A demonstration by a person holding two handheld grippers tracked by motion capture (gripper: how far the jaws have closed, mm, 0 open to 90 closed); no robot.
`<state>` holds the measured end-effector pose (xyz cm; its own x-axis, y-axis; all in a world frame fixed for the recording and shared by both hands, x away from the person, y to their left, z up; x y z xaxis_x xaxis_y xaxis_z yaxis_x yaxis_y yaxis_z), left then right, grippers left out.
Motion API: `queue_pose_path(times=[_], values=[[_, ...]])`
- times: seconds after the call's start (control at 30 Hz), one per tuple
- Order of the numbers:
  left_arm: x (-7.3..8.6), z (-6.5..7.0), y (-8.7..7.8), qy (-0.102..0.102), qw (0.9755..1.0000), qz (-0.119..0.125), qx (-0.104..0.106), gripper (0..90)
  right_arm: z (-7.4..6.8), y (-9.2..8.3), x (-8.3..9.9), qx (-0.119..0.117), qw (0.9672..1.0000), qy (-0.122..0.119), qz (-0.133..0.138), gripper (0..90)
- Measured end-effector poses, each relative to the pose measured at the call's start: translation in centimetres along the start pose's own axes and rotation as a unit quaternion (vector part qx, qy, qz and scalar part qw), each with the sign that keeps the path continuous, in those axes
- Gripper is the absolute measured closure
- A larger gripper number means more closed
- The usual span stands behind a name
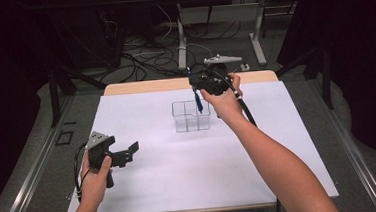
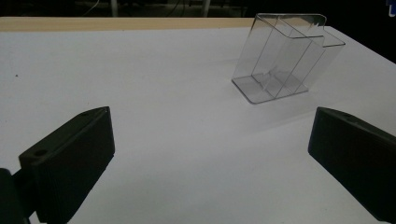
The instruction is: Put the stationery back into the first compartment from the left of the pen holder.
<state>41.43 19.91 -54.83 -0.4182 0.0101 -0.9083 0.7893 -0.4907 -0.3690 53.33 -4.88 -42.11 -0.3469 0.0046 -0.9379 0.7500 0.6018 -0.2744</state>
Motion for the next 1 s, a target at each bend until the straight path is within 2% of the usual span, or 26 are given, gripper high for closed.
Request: queue_pose_path(times=[0.3,0.6,1.0], values=[[0.0,-0.2,-0.1,-0.004,1.0,0.003,-0.003,0.7,0.1,1.5,-0.3,0.016,0.9996,0.0,0.021,80.0],[-0.1,-0.4,-0.1,-0.001,1.0,0.003,-0.002,0.7,0.3,3.1,0.1,0.03,0.9992,-0.005,0.026,80.0],[-0.2,-0.7,-0.3,-0.005,1.0,0.007,-0.004,0.7,-0.4,4.8,0.5,0.031,0.9991,-0.008,0.029,80.0]])
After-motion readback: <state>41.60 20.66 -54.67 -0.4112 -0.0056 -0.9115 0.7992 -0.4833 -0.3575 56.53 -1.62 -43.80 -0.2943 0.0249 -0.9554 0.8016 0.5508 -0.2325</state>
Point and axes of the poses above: each handheld gripper's, and its own axes: y roughly forward along the jaws, x roughly out of its underside, z roughly to its right, the point moved 10 cm from there along y, roughly forward along the jaws, and after that the axes turned 6 degrees about z, right-handed, at the moved point
